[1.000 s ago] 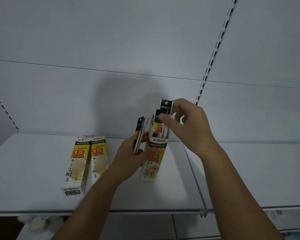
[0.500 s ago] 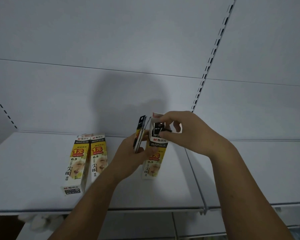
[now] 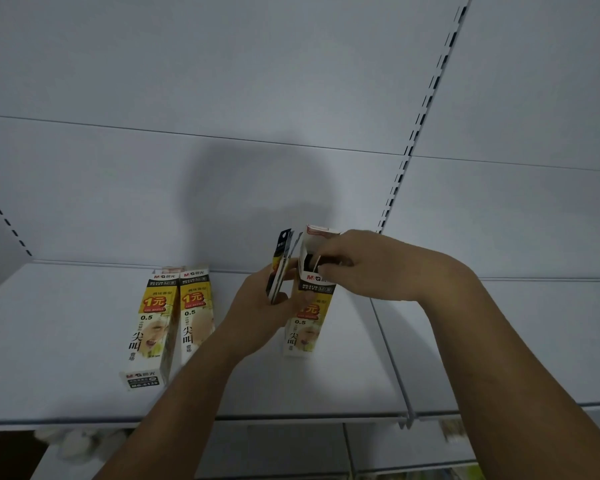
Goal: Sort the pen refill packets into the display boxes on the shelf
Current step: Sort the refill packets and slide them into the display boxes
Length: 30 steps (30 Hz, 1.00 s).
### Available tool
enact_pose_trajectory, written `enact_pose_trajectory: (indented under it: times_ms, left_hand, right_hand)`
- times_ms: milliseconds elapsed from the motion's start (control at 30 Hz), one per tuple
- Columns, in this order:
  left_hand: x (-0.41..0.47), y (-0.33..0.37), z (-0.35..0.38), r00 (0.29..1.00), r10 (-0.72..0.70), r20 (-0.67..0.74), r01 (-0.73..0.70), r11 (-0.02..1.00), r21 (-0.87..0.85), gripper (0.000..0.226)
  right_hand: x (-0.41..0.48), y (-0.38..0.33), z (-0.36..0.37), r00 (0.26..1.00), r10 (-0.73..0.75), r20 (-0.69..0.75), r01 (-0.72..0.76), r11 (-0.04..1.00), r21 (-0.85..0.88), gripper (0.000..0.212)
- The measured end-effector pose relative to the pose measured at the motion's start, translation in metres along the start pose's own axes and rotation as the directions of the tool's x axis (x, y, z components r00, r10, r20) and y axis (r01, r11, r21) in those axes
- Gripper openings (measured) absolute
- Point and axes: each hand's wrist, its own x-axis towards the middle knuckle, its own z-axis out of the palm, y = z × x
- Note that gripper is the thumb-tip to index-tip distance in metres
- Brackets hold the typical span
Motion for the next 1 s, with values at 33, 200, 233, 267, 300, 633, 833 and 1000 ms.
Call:
enact_pose_trajectory:
  times_ms: [33, 200, 233, 267, 300, 633, 833, 1000]
  left_hand:
    - [0.000, 0.000, 0.000, 1.000, -0.001, -0.003, 0.001, 1.000, -0.001, 0.040]
    - [0.001, 0.001, -0.001, 1.000, -0.013, -0.012, 0.013, 1.000, -0.013, 0.038]
    - [0.001, 0.001, -0.001, 1.000, -0.015, -0.016, 0.015, 1.000, -0.016, 0.038]
    - [0.001, 0.000, -0.001, 1.000, -0.013, -0.019, 0.012, 1.000, -0.015, 0.038]
    - [0.001, 0.001, 0.000, 1.000, -0.010, -0.018, 0.010, 1.000, -0.010, 0.039]
    - [0.001, 0.001, 0.000, 1.000, -0.001, -0.029, 0.001, 1.000, -0.009, 0.035]
    - [0.002, 0.003, 0.001, 1.000, 0.011, -0.029, -0.010, 1.000, 0.022, 0.037]
    - [0.000, 0.002, 0.001, 1.000, 0.013, -0.024, -0.013, 1.000, 0.013, 0.037]
  right_hand:
    - [-0.001, 0.001, -0.001, 0.999, -0.010, -0.042, 0.010, 1.000, 0.014, 0.027]
    - [0.002, 0.002, -0.003, 0.995, -0.040, -0.096, 0.031, 0.995, -0.097, 0.023]
    - [0.003, 0.002, -0.003, 0.995, -0.035, -0.093, 0.025, 0.995, -0.100, 0.024]
    - [0.005, 0.001, -0.004, 0.996, -0.025, -0.084, 0.016, 0.995, -0.102, 0.024]
    - [0.006, 0.000, -0.004, 0.998, -0.013, -0.064, 0.005, 0.994, -0.113, 0.025]
    - [-0.002, -0.007, -0.006, 0.995, -0.022, -0.095, 0.015, 0.997, -0.069, 0.011]
    - [0.006, -0.010, 0.009, 1.000, 0.005, 0.008, -0.004, 0.991, -0.133, 0.024]
    - [0.003, -0.007, 0.010, 0.998, -0.006, -0.065, -0.001, 0.995, -0.104, 0.019]
